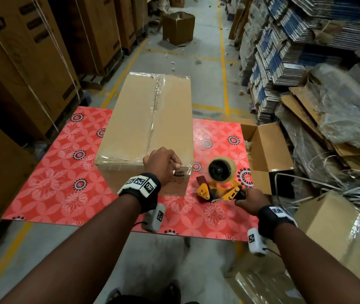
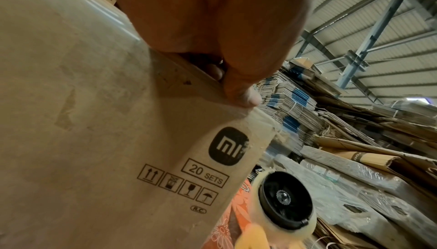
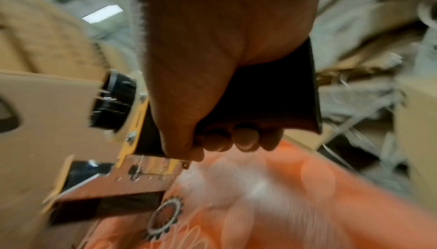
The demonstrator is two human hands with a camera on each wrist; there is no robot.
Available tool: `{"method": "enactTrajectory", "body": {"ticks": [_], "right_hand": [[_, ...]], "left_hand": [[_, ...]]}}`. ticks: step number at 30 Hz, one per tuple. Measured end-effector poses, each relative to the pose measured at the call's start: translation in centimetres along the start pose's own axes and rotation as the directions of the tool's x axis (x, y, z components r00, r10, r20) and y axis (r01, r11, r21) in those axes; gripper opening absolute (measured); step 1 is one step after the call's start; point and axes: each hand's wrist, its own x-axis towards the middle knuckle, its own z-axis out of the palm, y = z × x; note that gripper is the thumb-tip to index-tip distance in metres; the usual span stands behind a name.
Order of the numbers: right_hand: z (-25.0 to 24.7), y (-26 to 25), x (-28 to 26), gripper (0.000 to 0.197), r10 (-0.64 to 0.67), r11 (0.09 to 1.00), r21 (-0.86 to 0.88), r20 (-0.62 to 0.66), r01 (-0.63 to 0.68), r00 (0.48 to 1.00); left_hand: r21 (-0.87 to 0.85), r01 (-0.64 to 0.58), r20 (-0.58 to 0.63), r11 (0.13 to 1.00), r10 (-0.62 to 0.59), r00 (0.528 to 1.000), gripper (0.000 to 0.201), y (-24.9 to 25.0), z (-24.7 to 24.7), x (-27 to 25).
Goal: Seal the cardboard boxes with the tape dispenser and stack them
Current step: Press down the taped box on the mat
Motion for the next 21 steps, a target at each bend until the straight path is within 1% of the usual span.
{"method": "enactTrajectory", "body": {"ticks": [1,3,5,7,10,11,12,13,14,15,16,17,18,19,21], "right_hand": [[1.0,0.2,0.1,0.022,0.077,0.989,0.127,0.000,-0.076,0.997],[3.3,1.2,1.0,0.032,0.210,0.921,0.334,0.010,-0.201,0.978],[4.9,1.8,2.0,0.033,0.285,0.851,0.444,0.061,-0.282,0.956],[5.5,0.8,2.0,0.031,0.312,0.765,0.555,0.121,-0.325,0.942],[5.8,-0.7,1.6,0.029,0.328,0.567,0.717,0.253,-0.404,0.910],[5.9,-1.1,1.5,0.029,0.317,0.523,0.747,0.276,-0.410,0.908],[5.9,-1.3,1.6,0.028,0.311,0.508,0.758,0.283,-0.410,0.907],[6.0,-1.6,1.7,0.029,0.299,0.528,0.747,0.283,-0.405,0.911],[5.9,-1.9,1.8,0.035,0.285,0.614,0.682,0.278,-0.397,0.917],[5.7,-2.1,1.9,0.040,0.255,0.734,0.568,0.278,-0.372,0.926],[5.2,-2.6,1.7,0.044,0.218,0.850,0.418,0.275,-0.321,0.936],[4.4,-3.4,1.3,0.046,0.183,0.928,0.272,0.259,-0.253,0.949],[3.4,-4.2,0.8,0.046,0.140,0.969,0.169,0.228,-0.181,0.963],[2.2,-5.3,0.2,0.042,0.082,0.985,0.136,0.170,-0.106,0.982],[0.2,-7.6,-0.7,0.032,-0.054,0.986,0.158,0.009,0.052,0.998]], "left_hand": [[0.000,0.003,0.006,1.000,-0.003,1.000,0.019,-0.1,0.0,0.0],[-0.021,0.005,0.013,1.000,-0.005,1.000,0.024,-0.1,0.1,0.1],[-0.034,0.008,0.003,0.999,-0.008,1.000,0.027,-0.1,0.1,0.1],[-0.030,0.013,0.004,0.999,-0.013,1.000,0.026,-0.1,0.0,0.1],[0.011,0.016,-0.004,1.000,-0.016,1.000,0.017,0.3,-0.2,0.0],[0.022,0.013,-0.006,1.000,-0.013,1.000,0.016,0.4,-0.3,0.0],[0.031,0.012,-0.007,0.999,-0.012,1.000,0.015,0.4,-0.3,0.1],[0.034,0.009,-0.008,0.999,-0.009,1.000,0.015,0.3,-0.2,0.0],[0.038,0.010,-0.009,0.999,-0.010,1.000,0.014,0.3,-0.2,0.0],[0.037,0.006,-0.011,0.999,-0.006,1.000,0.014,0.3,-0.2,0.0],[0.036,0.004,-0.012,0.999,-0.004,1.000,0.013,0.1,0.0,0.1],[0.035,0.002,-0.011,0.999,-0.002,1.000,0.014,0.0,0.1,0.1],[0.031,0.006,-0.001,1.000,-0.005,1.000,0.017,-0.2,0.3,0.2],[0.019,-0.002,0.004,1.000,0.002,1.000,0.021,-0.4,0.5,0.3],[0.004,-0.021,0.010,1.000,0.021,1.000,0.028,-0.8,0.8,0.5]]}}
